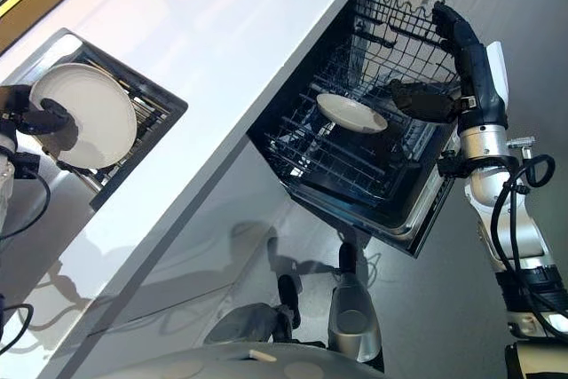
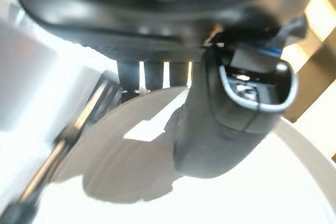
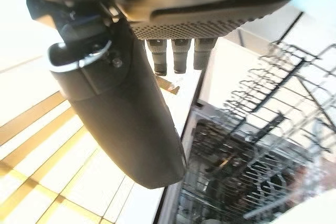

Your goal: Pick up plates and place into dishwasher.

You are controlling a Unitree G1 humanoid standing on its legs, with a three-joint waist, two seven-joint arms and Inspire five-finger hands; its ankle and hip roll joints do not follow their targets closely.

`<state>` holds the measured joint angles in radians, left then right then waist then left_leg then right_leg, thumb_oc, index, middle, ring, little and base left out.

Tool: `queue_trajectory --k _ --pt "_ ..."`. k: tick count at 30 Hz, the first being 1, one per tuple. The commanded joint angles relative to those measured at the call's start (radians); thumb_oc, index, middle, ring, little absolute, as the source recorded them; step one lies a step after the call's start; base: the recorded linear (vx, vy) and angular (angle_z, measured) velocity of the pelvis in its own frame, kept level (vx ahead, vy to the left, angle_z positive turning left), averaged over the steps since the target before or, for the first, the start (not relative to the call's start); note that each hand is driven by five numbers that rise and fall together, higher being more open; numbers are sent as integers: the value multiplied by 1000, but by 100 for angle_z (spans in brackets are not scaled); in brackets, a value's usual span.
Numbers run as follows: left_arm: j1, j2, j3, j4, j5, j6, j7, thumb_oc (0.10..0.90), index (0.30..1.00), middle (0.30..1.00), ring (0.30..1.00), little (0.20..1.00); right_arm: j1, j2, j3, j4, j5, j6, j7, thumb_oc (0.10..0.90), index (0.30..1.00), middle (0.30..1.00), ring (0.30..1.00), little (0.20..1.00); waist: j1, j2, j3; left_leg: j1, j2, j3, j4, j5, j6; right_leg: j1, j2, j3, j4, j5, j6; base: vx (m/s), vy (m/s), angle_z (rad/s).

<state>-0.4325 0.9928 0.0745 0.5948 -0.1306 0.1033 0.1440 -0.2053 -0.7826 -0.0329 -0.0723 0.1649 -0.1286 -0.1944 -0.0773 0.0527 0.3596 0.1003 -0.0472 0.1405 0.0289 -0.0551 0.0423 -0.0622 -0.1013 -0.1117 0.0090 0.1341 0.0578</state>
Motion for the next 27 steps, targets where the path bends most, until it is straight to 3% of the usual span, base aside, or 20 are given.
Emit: queue_trajectory --k 1,5,12,22,27 --pt "-35 87 23 -113 83 -123 167 100 300 300 300 200 -82 -24 -64 -27 -29 -145 -45 800 900 900 900 900 32 -1 -176 -15 -64 -34 -38 -52 23 43 58 -27 128 -241 50 -60 -142 13" --pt "-21 53 36 -220 149 -196 301 100 300 300 300 200 -112 -16 -61 -37 -32 -166 -63 800 900 900 900 900 45 -18 -197 3 -56 -49 -43 -55 15 81 74 -34 103 -249 34 -88 -171 17" --pt "8 -6 79 -404 188 -319 406 100 300 300 300 200 -145 -1 -61 -83 28 -194 -23 800 900 900 900 900 64 -34 -227 18 -39 -75 -62 -41 -6 122 99 -48 81 -264 10 -82 -157 20" --pt "-11 -67 5 -624 354 -441 337 100 300 300 300 200 -178 66 -11 -179 160 -194 96 800 900 900 900 900 77 -28 -245 27 -25 -120 -69 -27 -27 151 108 -84 105 -300 -12 -88 -130 24" --pt "-35 -94 -71 -684 440 -484 323 100 300 300 300 200 -213 121 62 -212 293 -143 225 800 900 900 900 900 89 -32 -259 22 -25 -121 -65 -22 -43 175 116 -103 38 -269 -15 -92 -113 23"
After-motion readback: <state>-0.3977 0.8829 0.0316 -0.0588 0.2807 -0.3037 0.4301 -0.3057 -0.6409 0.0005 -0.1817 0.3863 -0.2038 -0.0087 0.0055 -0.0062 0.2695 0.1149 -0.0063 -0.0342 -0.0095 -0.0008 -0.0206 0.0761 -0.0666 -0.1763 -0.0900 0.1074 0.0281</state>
